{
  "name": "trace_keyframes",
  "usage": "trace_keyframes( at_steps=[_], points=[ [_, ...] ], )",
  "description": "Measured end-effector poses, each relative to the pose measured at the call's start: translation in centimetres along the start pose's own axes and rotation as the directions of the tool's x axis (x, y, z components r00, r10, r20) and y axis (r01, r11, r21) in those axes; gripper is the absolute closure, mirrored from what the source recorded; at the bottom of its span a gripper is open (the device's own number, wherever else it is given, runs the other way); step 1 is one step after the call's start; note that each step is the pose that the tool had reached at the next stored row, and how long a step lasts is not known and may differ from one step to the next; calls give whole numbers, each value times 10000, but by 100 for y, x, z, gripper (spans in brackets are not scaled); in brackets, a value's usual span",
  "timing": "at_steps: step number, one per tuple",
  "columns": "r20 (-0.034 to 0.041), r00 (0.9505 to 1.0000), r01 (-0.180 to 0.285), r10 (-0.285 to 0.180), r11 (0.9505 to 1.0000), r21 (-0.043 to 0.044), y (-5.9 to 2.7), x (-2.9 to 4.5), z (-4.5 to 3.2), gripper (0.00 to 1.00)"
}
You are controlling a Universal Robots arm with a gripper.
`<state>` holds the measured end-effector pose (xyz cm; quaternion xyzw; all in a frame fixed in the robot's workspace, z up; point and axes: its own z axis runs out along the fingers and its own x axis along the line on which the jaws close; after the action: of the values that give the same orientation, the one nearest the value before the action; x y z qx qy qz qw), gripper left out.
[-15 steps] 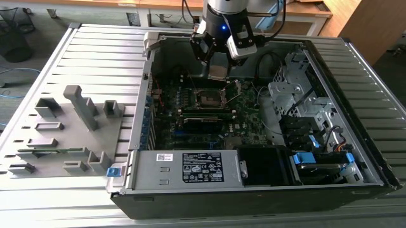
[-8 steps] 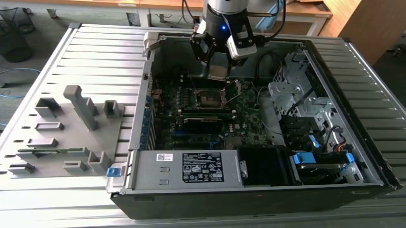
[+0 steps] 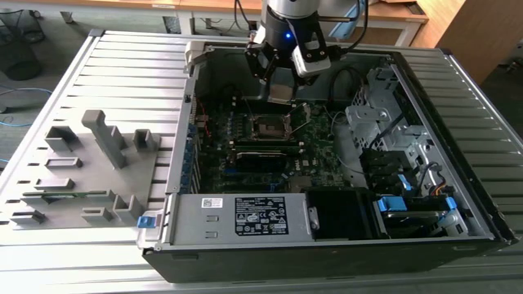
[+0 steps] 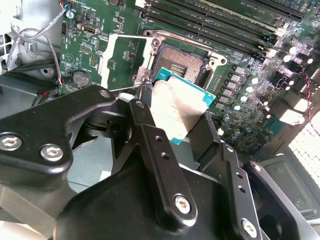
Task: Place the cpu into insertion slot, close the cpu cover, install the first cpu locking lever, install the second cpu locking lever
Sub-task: 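Place the cpu into insertion slot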
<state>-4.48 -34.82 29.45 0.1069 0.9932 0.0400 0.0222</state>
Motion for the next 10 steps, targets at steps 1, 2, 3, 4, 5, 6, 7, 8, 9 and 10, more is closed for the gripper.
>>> trace_keyframes(
  at_steps=[1, 2, 3, 4, 5, 6, 7, 8, 9, 10],
  points=[
    [5, 10000, -65, 65, 10000, 3, 0, 0, 2, 46],
    [13, 9999, -160, 160, 9999, 5, 0, 0, 4, 46],
    [24, 9996, -280, 280, 9996, 8, -1, 1, 7, 46],
    [35, 9991, -413, 413, 9991, 13, -1, 1, 9, 46],
    [47, 9985, -552, 552, 9985, 18, -1, 1, 11, 46],
    [58, 9976, -686, 686, 9976, 22, -2, 1, 12, 46],
    [62, 9972, -739, 739, 9973, 24, -2, 1, 12, 46],
    [63, 9972, -740, 739, 9973, 24, -2, 1, 12, 46],
    [63, 9972, -740, 740, 9973, 24, -2, 0, 12, 46],
    [63, 9972, -740, 740, 9973, 23, -2, 0, 13, 46]
  ],
)
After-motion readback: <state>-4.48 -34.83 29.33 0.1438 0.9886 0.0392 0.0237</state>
